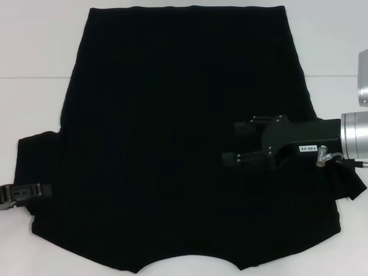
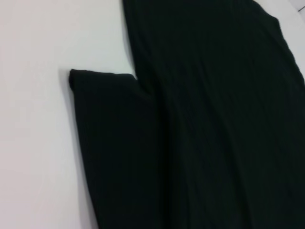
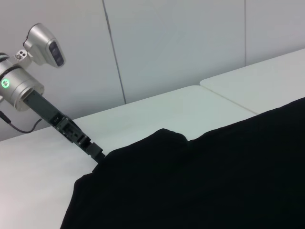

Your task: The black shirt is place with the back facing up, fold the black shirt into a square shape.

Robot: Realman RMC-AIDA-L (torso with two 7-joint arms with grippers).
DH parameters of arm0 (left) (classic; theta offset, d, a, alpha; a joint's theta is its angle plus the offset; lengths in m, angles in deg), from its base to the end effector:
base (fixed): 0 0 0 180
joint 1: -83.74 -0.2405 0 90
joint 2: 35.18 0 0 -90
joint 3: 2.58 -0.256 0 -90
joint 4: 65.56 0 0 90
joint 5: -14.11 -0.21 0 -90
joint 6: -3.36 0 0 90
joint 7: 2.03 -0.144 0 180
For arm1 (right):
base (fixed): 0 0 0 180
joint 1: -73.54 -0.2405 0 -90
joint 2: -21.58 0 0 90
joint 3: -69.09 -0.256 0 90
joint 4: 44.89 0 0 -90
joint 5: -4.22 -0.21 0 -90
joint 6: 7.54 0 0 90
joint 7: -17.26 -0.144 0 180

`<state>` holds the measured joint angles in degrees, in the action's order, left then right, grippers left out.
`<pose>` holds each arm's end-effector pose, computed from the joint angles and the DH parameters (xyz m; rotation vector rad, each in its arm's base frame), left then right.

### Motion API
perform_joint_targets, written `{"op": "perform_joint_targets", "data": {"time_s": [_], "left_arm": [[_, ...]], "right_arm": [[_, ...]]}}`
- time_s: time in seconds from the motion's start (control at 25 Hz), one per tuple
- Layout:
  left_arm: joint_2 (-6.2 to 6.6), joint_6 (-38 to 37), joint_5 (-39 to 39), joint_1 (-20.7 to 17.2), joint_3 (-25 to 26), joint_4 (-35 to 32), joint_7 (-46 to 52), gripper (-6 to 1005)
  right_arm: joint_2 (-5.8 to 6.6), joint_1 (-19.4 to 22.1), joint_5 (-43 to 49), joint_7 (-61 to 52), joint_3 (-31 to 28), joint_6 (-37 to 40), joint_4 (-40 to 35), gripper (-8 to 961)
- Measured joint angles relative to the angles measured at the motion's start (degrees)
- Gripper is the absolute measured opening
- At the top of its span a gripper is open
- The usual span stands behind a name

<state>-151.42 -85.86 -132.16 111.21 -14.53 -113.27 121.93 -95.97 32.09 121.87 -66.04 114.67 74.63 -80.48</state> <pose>-0.3671 0.2968 0.0771 -2.0059 -1.7786 -0.4376 0.2116 0.3809 -0.0126 -2.8348 0.4759 0.5184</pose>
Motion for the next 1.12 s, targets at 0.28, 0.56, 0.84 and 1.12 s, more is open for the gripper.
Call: {"op": "perform_joint_targets", "data": {"time_s": [0.28, 0.56, 0.84, 1.12], "left_arm": [[0.09, 1.3, -0.7, 0.0, 0.3, 0.0, 0.0, 842], [0.12, 2.0, -3.0, -0.3, 1.1, -0.2, 0.2, 830], [0.17, 2.4, -3.1, 0.2, 0.2, 0.3, 0.2, 819], [0.16, 3.4, -3.2, 0.6, -0.2, 0.4, 0.5, 807]], "right_arm": [[0.27, -0.1, 0.0, -0.7, -0.3, 0.0, 0.0, 924], [0.38, -0.1, -0.1, -0.7, -0.5, -0.1, 0.0, 925], [0.39, -0.2, -0.1, -0.7, -1.0, -0.1, -0.1, 925], [0.39, 0.2, -0.1, -1.4, -1.2, 0.1, -1.2, 925]]}}
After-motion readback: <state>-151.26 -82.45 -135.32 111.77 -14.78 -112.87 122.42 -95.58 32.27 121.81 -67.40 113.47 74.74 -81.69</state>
